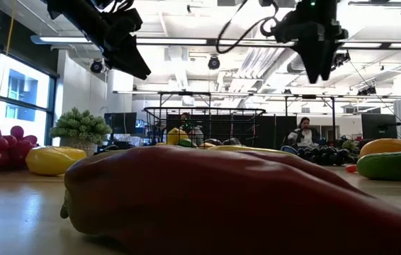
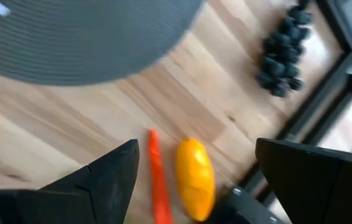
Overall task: Build produce basket
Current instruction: Put the yellow mango into the black wire basket
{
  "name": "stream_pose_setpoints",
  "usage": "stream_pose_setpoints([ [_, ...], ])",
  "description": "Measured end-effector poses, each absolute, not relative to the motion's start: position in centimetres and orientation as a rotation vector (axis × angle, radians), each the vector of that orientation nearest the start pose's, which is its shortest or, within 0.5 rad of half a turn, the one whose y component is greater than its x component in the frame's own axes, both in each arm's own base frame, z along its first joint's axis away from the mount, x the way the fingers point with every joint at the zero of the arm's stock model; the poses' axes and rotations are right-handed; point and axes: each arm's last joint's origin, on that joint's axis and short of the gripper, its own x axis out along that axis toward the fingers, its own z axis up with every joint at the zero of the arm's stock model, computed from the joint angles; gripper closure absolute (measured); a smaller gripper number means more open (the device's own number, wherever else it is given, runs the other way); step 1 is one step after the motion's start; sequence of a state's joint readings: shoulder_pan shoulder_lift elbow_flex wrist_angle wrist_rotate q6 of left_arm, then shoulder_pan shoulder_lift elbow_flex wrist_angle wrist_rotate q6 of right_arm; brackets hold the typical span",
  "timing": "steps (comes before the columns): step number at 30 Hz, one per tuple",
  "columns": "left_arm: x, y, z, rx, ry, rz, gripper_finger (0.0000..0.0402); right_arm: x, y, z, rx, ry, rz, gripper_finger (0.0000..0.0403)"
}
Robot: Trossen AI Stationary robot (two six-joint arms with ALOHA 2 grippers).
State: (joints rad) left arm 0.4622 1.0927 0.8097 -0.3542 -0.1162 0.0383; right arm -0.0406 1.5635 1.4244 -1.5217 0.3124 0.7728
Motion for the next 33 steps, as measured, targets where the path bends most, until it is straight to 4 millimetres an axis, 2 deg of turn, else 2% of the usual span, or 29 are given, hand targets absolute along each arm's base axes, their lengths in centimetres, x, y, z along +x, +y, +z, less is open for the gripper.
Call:
stream_pose_setpoints([
  [5, 20.3, 10.5, 27.0, -0.069, 0.639, 0.549, 0.0154, 25.0, -1.9, 28.5, 0.348, 1.476, -0.895, 0.0099],
  [17, 20.3, 10.7, 27.1, -0.006, 0.652, 0.559, 0.0154, 21.7, -1.5, 24.7, 0.474, 1.544, -0.879, 0.0099],
  [27, 20.3, 10.7, 27.1, -0.006, 0.651, 0.563, 0.0154, 20.2, -2.4, 20.5, 0.595, 1.614, -0.868, 0.0099],
  [33, 20.3, 10.7, 27.1, -0.005, 0.652, 0.564, 0.0154, 19.6, -2.8, 19.2, 0.622, 1.634, -0.859, 0.0099],
])
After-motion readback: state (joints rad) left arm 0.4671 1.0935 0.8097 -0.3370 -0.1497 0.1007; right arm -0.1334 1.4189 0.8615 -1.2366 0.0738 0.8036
